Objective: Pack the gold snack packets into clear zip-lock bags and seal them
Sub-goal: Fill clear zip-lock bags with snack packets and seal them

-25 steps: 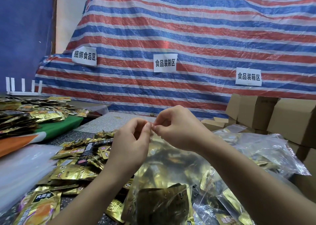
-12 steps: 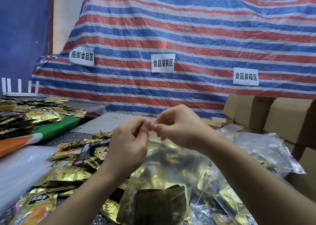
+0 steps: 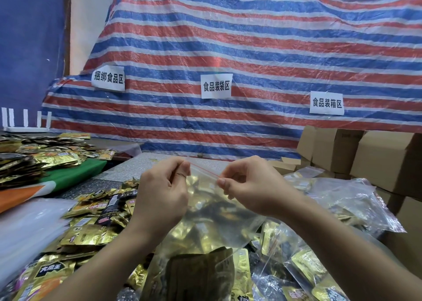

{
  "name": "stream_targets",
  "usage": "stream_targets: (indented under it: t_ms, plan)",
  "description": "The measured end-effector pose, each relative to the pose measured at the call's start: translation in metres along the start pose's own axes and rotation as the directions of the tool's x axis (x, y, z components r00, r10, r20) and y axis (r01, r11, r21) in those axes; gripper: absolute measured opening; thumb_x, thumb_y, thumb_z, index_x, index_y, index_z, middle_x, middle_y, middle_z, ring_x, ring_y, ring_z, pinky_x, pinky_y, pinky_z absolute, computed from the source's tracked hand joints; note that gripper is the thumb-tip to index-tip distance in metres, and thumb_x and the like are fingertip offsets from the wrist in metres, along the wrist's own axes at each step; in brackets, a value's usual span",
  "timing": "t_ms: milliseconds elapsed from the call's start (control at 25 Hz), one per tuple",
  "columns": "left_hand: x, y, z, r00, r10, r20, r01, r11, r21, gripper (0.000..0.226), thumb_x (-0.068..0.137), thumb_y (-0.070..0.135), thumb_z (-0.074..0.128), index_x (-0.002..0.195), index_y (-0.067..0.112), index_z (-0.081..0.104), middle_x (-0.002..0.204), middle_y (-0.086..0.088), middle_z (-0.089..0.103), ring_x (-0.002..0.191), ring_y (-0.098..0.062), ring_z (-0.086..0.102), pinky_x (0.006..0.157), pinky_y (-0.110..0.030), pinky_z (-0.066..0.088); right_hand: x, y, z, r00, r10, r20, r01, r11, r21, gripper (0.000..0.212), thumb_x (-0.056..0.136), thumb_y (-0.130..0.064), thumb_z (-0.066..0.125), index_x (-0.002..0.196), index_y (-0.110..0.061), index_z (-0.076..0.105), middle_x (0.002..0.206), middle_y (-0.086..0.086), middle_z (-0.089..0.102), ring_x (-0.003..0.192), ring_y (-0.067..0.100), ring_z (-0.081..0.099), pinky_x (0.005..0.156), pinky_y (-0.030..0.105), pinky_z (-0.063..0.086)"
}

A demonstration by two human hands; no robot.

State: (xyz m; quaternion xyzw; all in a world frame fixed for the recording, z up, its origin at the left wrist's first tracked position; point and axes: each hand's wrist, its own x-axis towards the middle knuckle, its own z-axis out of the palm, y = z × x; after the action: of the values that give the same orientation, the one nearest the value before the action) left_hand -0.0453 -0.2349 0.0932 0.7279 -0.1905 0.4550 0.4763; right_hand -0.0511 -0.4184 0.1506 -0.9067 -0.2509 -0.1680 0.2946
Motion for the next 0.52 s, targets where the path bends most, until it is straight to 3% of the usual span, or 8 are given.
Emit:
stream_targets:
  t_ms: [80, 280, 520]
  plan:
    - [0.002, -0.002, -0.003, 1.000, -0.023, -0.003, 0.023, 1.000, -0.013, 0.029, 0.100, 0.018, 0.051, 0.072, 0.016, 0.059, 0.049, 0.008, 0.043, 0.041, -0.009, 0.037, 0.040, -0.015, 0.022, -0.002, 0.005, -0.002, 1.000, 0.007, -0.001, -0.007, 1.000, -0.025, 0.017, 0.094, -0.033, 0.066, 0.080, -0.026, 0.070, 0.072, -0.007, 0.069, 0.069, 0.007, 0.064, 0.064, 0.025, 0.052]
    - [0.005, -0.006, -0.008, 1.000, -0.026, 0.005, 0.026, 0.999, 0.023, 0.029, 0.100, 0.018, 0.051, 0.072, 0.018, 0.059, 0.050, 0.008, 0.043, 0.042, -0.009, 0.038, 0.040, -0.018, 0.023, -0.009, 0.020, -0.005, 1.000, 0.006, -0.013, -0.008, 0.995, -0.096, 0.021, 0.095, -0.032, 0.064, 0.075, -0.026, 0.064, 0.072, -0.007, 0.065, 0.067, 0.010, 0.058, 0.063, 0.031, 0.049]
    - [0.006, -0.013, -0.015, 0.999, -0.043, -0.008, 0.044, 0.998, 0.053, 0.028, 0.099, 0.020, 0.051, 0.073, 0.017, 0.058, 0.050, 0.007, 0.041, 0.042, -0.010, 0.036, 0.045, -0.026, 0.024, -0.015, 0.036, -0.007, 1.000, 0.002, -0.007, -0.003, 0.990, -0.139, 0.023, 0.096, -0.028, 0.064, 0.073, -0.032, 0.060, 0.076, -0.008, 0.066, 0.073, 0.011, 0.061, 0.071, 0.037, 0.053]
